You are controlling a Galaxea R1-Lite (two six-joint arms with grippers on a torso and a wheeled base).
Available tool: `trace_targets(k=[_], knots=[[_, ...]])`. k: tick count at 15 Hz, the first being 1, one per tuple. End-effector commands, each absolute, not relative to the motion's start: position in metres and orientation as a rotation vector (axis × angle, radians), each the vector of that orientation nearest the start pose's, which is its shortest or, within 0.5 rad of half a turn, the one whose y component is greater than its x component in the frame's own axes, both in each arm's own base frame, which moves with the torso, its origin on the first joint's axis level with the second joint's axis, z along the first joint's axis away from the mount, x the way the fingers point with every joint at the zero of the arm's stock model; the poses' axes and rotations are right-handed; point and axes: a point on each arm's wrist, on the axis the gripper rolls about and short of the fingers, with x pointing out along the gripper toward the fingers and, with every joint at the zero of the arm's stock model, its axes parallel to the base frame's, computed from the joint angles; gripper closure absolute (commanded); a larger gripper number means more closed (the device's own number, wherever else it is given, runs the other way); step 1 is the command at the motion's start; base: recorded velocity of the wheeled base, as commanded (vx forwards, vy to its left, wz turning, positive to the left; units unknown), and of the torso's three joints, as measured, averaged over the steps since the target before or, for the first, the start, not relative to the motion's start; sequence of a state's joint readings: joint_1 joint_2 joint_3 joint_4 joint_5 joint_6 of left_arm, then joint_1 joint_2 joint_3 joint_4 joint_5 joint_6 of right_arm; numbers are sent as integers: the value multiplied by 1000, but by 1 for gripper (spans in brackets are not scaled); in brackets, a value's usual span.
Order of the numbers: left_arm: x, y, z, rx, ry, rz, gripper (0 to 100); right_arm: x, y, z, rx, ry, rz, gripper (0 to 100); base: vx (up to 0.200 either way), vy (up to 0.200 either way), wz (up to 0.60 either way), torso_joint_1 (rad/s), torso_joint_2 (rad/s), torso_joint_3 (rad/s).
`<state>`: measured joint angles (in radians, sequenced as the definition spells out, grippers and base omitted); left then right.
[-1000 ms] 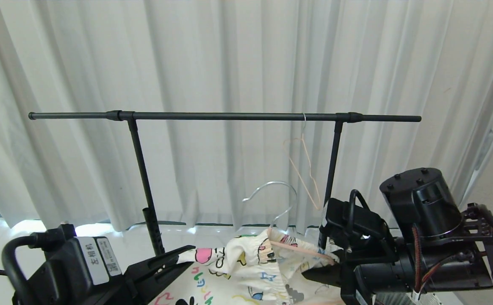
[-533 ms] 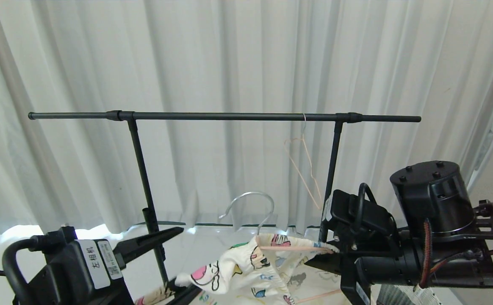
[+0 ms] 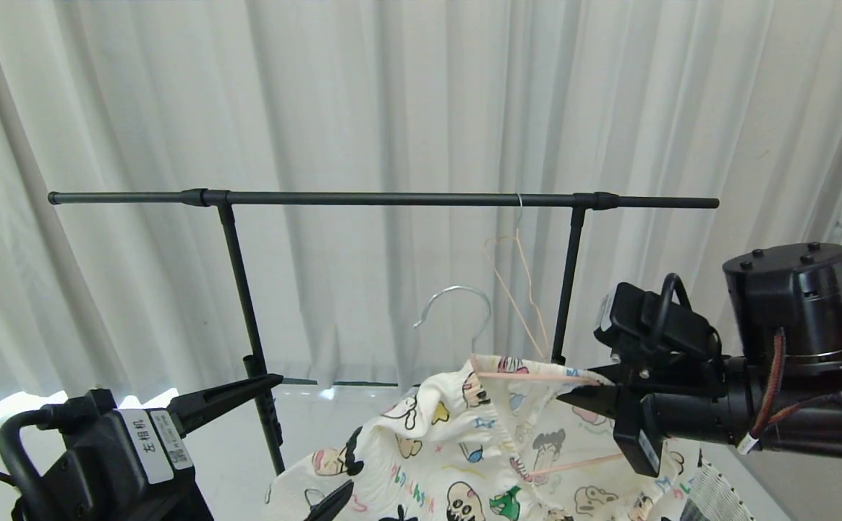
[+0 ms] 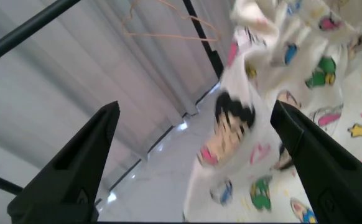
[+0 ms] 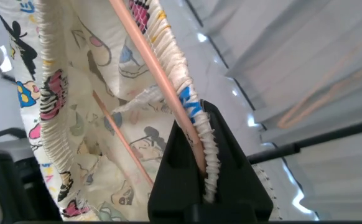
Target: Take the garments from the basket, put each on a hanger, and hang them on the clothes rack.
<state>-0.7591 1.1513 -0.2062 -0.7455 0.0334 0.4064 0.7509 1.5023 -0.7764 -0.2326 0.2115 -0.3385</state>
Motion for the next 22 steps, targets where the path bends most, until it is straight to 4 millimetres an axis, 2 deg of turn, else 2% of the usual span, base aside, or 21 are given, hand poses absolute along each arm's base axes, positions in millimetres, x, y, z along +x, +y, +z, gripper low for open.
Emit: trace_targets(k=[1, 4, 5, 8, 10, 14, 20, 21, 22], knots=[[105, -85, 148, 470, 81, -684, 0, 182, 161, 200, -424, 301, 974, 100, 0, 0, 0, 0, 0, 0], [108, -62, 123, 431, 229, -551, 0, 179, 155, 207, -415, 277, 962, 100, 0, 0, 0, 0, 0, 0], [108, -57, 107, 427, 331, -527, 0, 176, 152, 207, -414, 272, 963, 100, 0, 0, 0, 0, 0, 0], [110, -57, 89, 440, 454, -530, 0, 164, 145, 207, -416, 259, 977, 100, 0, 0, 0, 0, 0, 0], [118, -60, 87, 432, 486, -528, 0, 155, 140, 208, -422, 240, 990, 100, 0, 0, 0, 0, 0, 0], [112, -63, 88, 367, 464, -733, 0, 147, 140, 208, -425, 231, 1011, 100, 0, 0, 0, 0, 0, 0], [114, -64, 84, 364, 495, -736, 0, 141, 143, 209, -427, 216, 1037, 100, 0, 0, 0, 0, 0, 0], [114, -64, 84, 362, 496, -734, 100, 141, 142, 210, -427, 215, 1036, 100, 0, 0, 0, 0, 0, 0], [113, -63, 82, 363, 506, -729, 100, 140, 142, 209, -427, 215, 1035, 100, 0, 0, 0, 0, 0, 0]])
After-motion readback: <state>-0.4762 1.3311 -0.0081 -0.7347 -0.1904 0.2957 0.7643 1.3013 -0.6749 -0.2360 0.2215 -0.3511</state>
